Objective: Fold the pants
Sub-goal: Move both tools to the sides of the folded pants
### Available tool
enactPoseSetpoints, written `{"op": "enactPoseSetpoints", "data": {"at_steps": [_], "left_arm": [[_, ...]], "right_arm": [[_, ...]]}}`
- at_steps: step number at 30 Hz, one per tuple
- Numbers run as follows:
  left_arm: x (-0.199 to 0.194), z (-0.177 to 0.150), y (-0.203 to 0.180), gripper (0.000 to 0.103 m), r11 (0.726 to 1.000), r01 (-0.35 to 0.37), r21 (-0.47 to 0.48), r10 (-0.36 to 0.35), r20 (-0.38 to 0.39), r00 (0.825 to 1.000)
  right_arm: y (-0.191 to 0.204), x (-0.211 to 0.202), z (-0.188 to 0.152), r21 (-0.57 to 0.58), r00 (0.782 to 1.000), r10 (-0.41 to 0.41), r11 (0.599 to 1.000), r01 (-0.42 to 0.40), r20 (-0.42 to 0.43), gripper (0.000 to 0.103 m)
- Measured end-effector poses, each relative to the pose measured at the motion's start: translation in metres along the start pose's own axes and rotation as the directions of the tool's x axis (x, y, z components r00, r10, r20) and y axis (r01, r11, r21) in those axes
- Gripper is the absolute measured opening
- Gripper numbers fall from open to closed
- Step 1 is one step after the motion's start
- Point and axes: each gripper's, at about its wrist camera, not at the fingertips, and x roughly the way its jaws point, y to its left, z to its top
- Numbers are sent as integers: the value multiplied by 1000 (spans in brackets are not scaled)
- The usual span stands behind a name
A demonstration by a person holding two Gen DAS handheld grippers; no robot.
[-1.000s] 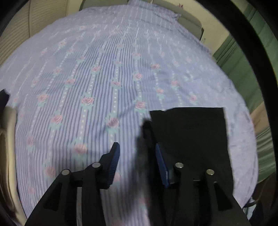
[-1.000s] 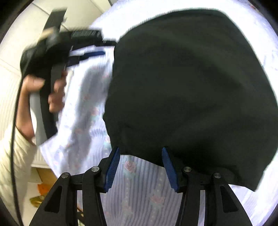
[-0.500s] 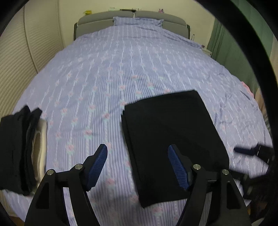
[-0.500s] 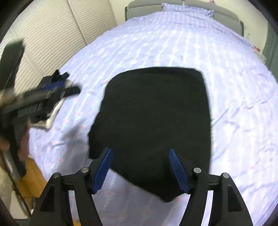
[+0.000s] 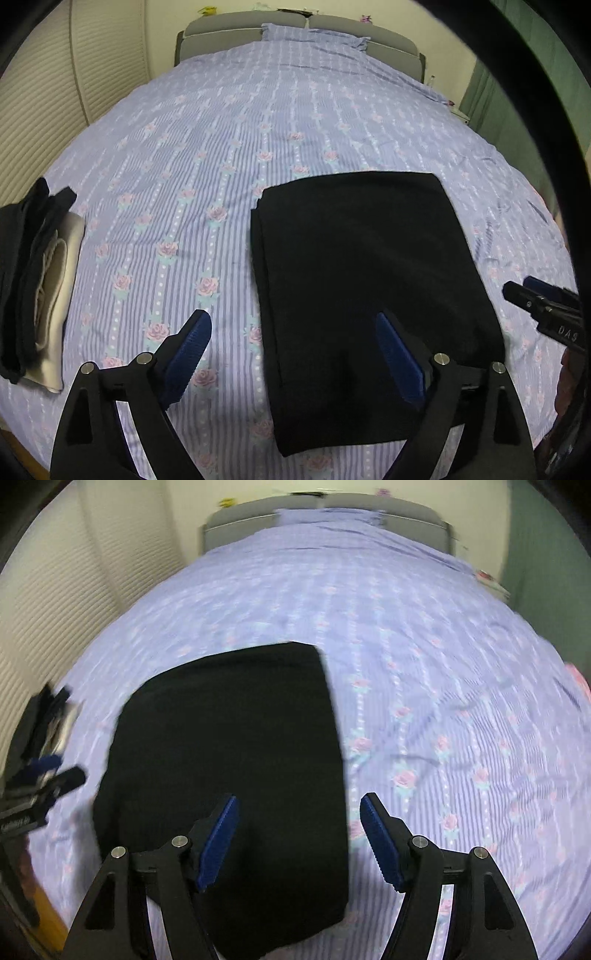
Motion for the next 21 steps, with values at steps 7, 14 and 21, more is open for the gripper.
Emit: {"op": "enactPoseSetpoints", "data": {"at_steps": [7, 14, 21], "left_arm": [[33, 10, 20, 91, 997, 37, -64, -40, -39, 998], [59, 14, 30, 91, 987, 134, -90, -141, -86, 986], [81, 6, 37, 91, 983, 151, -106, -165, -129, 978]], "right_arm": [[-42, 27, -9, 138, 998, 43, 990, -35, -54, 69], [-37, 42, -3, 116, 993, 97, 989, -89, -72, 69], [-33, 61, -7, 89, 990, 92, 993, -83, -107, 69]]}}
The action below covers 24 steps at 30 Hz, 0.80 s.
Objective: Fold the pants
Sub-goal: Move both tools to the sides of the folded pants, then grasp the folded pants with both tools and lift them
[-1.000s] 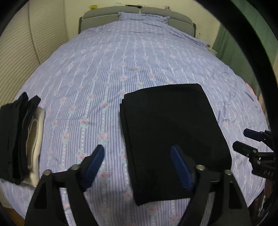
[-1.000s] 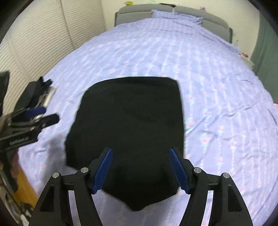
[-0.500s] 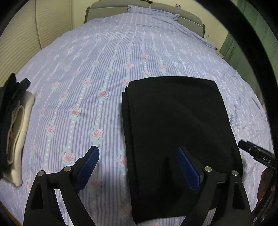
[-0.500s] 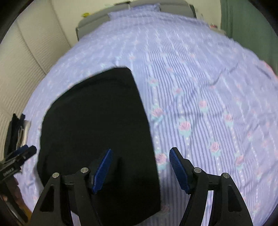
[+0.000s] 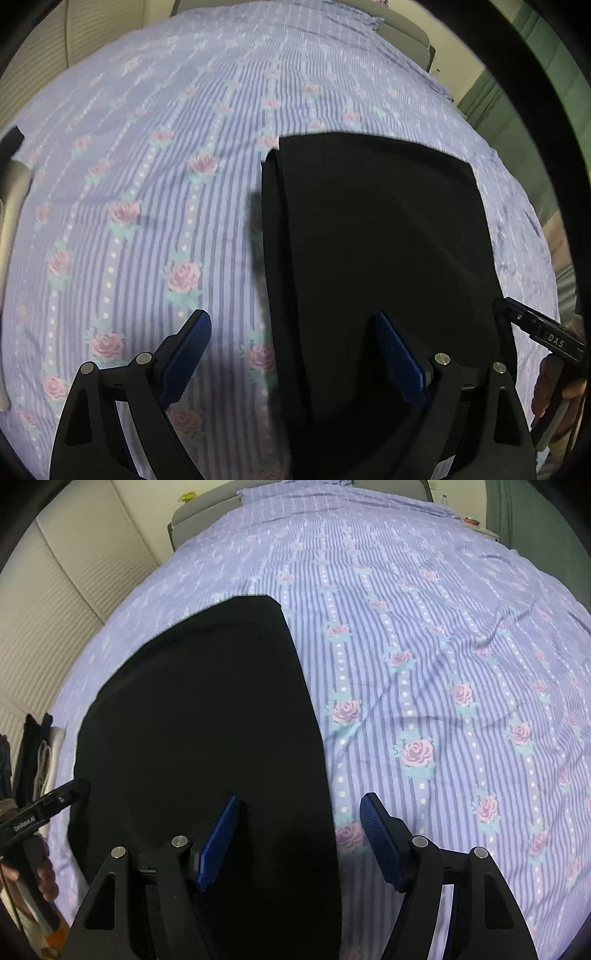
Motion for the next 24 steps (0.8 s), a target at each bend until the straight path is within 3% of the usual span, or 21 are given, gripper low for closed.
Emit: {"op": "enactPoseSetpoints", "data": {"at_steps": [6, 11, 13, 16, 17, 22, 24], "left_arm": [[13, -12, -3, 89, 992, 117, -39, -119, -44, 992], [21, -13, 5, 76, 973, 219, -78, -222, -34, 974], [28, -7, 8, 69, 959, 266, -93, -271, -40, 962], [34, 5, 8, 51, 932, 345, -114, -353, -60, 934], [34, 6, 6, 51, 926, 361, -114, -369, -66, 927], [28, -4, -7, 50, 932, 361, -23, -361, -89, 928], [39, -3, -2, 53, 935, 354, -35, -356, -107, 928]], "right_arm": [[-7, 11, -6, 17, 999, 45, 999, -44, -30, 69], [-3, 14, -7, -35, 998, 48, 998, -49, -35, 69], [2, 19, -6, -79, 999, 40, 996, -43, -35, 69], [7, 25, -2, -102, 998, 59, 993, -63, -37, 69], [7, 27, 1, -101, 996, 74, 992, -78, -40, 69], [2, 29, 7, -100, 992, 113, 988, -118, -55, 67], [4, 31, 7, -124, 992, 111, 985, -118, -57, 67]]}}
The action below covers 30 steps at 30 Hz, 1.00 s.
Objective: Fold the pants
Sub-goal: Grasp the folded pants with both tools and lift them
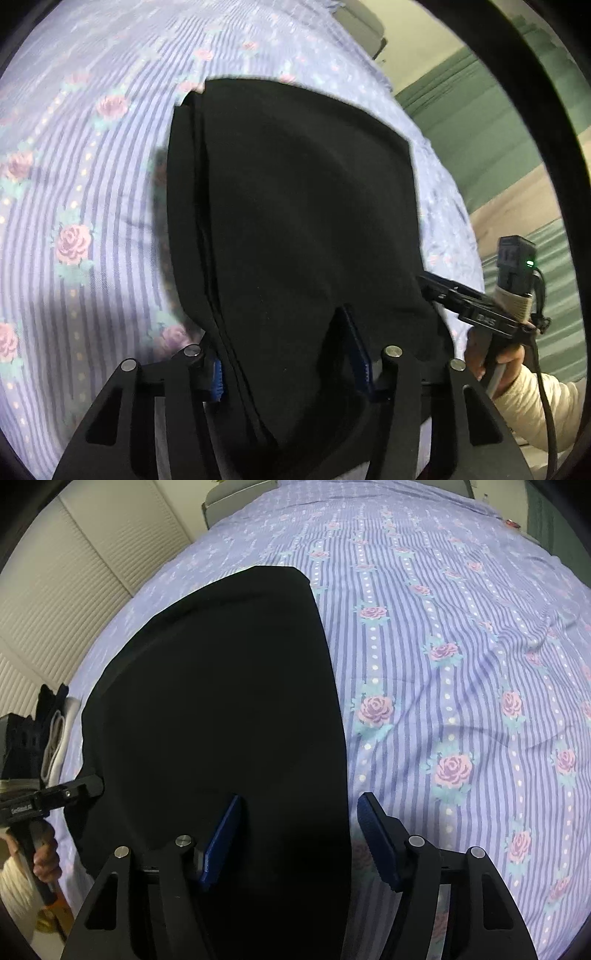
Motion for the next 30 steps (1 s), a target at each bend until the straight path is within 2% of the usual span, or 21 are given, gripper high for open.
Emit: {"op": "enactPoseSetpoints", "data": {"at_steps": [4, 9, 10, 12, 14, 15, 17, 19, 23, 24, 25, 27, 30], "left_arm": [[9, 6, 6, 55, 998, 42, -56, -41, 23, 999], [8, 2, 3, 55, 989, 63, -131, -56, 57, 997], [7, -1, 4, 52, 985, 72, -154, -63, 63, 996], [1, 2, 1, 44, 979, 81, -187, -69, 69, 995], [-4, -1, -6, 36, 978, 86, -188, -73, 73, 995], [-10, -2, -13, 35, 982, 87, -165, -74, 82, 994], [-12, -2, -23, 36, 994, 49, -101, -40, 89, 995], [1, 0, -19, 42, 996, -10, -90, 14, 41, 999], [14, 6, -13, 46, 987, 28, -160, -21, 43, 999], [14, 5, -14, 45, 986, 26, -167, -19, 43, 999], [13, 5, -16, 40, 986, 21, -168, -14, 44, 999], [6, 5, -20, 33, 986, 6, -166, 1, 46, 999], [-4, 7, -40, 26, 988, -26, -155, 36, 64, 997]], "right_arm": [[-2, 7, 12, -6, 1000, 1, 1000, -1, 4, 67], [-10, 16, 25, 47, 999, 49, 998, -49, 9, 67], [-10, 17, 25, 53, 999, 53, 997, -54, 8, 66], [-10, 16, 28, 49, 998, 61, 997, -61, 1, 59], [-11, 13, 30, 61, 997, 75, 995, -75, -7, 52], [-10, 13, 31, 58, 997, 76, 995, -76, -8, 50], [-11, 15, 34, 45, 997, 80, 996, -80, -5, 50], [-22, 15, 30, 47, 997, 80, 996, -80, 1, 50], [-30, 20, 28, 80, 995, 97, 992, -97, 6, 50], [-31, 20, 27, 89, 995, 101, 991, -101, 6, 44], [-34, 17, 25, 105, 994, 108, 989, -108, 4, 40], [-39, 12, 28, 143, 994, 110, 984, -108, -7, 18], [-39, -4, 32, 166, 993, 121, 979, -121, 13, 10]]}}
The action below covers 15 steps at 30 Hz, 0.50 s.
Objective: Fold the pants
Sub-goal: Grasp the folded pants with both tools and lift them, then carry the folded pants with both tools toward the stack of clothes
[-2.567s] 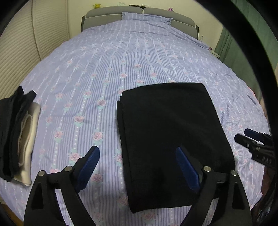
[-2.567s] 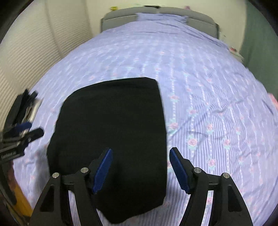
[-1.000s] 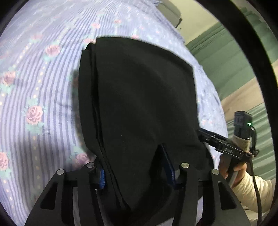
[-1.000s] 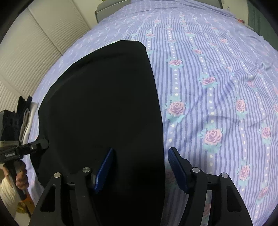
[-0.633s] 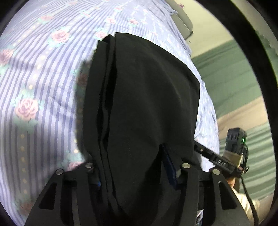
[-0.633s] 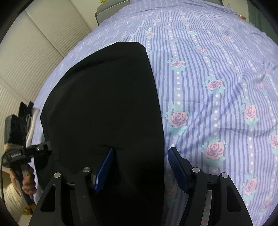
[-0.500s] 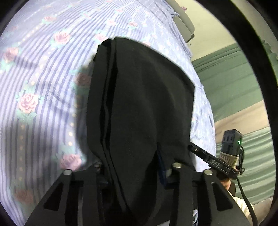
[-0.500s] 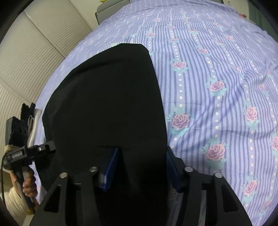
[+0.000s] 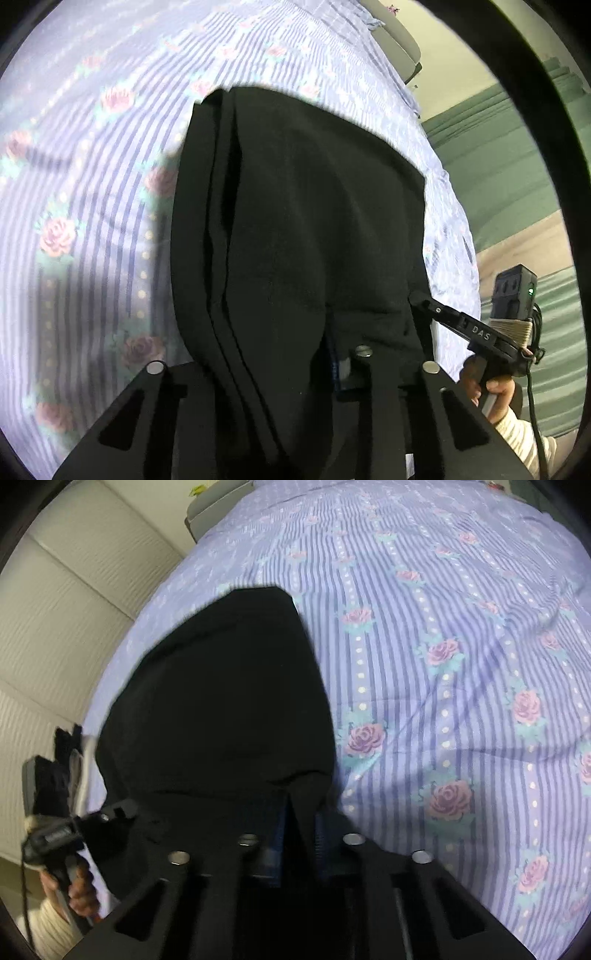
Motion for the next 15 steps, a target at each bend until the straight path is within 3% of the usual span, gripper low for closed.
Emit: {"op": "enactPoseSetpoints", "data": {"at_steps": [7, 10, 15], "left_arm": [[-26, 1, -46, 24, 995, -91, 43, 89, 48, 995], [-39, 3, -66, 24, 996, -67, 57, 64, 54, 997], [-72, 6, -101, 24, 991, -93, 98, 85, 74, 994]], "right_arm": [[13, -49, 2, 0, 998, -14, 1000, 14, 61, 8], [36, -66, -6, -45, 997, -29, 998, 32, 78, 8], [57, -108, -9, -99, 993, -26, 994, 37, 113, 7]]}}
